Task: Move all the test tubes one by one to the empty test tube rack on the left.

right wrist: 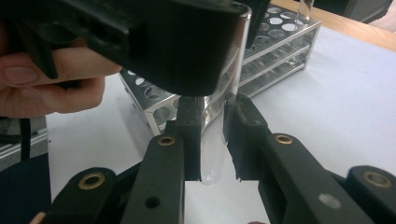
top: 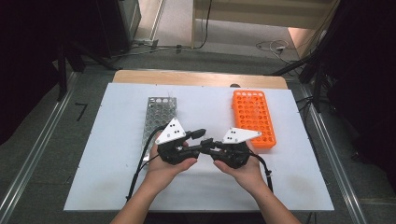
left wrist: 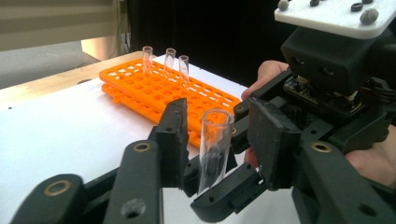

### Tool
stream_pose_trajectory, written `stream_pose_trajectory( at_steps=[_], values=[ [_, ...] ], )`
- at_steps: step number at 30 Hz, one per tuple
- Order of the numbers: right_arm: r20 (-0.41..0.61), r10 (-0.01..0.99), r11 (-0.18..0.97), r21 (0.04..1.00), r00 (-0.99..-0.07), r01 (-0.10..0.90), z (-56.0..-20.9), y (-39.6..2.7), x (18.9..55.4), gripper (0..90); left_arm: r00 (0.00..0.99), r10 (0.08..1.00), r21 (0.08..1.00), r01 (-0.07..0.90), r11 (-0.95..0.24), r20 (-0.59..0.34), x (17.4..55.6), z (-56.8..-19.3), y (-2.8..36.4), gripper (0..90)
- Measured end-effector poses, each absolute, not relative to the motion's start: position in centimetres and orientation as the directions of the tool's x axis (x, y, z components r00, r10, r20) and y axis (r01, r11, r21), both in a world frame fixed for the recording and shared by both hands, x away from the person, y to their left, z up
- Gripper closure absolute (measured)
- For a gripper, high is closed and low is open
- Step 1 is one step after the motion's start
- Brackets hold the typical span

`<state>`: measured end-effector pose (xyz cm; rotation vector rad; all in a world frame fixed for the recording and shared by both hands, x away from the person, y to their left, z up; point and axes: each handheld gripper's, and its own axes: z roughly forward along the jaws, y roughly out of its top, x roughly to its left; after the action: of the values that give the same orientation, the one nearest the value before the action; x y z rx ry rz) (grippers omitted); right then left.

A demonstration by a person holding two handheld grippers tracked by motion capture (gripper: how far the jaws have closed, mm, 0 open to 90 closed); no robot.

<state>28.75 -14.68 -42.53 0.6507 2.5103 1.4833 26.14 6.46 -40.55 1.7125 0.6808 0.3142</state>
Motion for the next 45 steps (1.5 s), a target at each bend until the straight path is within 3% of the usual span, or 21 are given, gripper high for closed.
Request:
stream_pose_trajectory(
  at_steps=[10,30,38,45],
  values=[
    [0.090,0.434,0.417,0.862,-0.897,0.288,-42.4,-14.6,28.6,73.9,0.796,0.588,0.954,0.268,-0.132,-0.143,26.2,-40.7,6.4,70.7],
    [0.097,0.435,0.406,0.866,-0.895,0.291,-42.5,-14.7,28.8,73.0,0.787,0.604,0.954,0.261,-0.145,-0.124,26.2,-40.5,6.3,75.1],
    [0.127,0.423,0.363,0.883,-0.897,0.296,-42.4,-15.9,29.4,53.0,0.768,0.626,0.952,0.276,-0.131,-0.136,26.7,-40.4,6.8,75.3],
    [0.110,0.462,0.333,0.898,-0.880,0.287,-42.3,-17.4,29.9,27.6,0.753,0.644,0.953,0.276,-0.123,-0.135,27.2,-40.2,7.4,75.3]
  ],
)
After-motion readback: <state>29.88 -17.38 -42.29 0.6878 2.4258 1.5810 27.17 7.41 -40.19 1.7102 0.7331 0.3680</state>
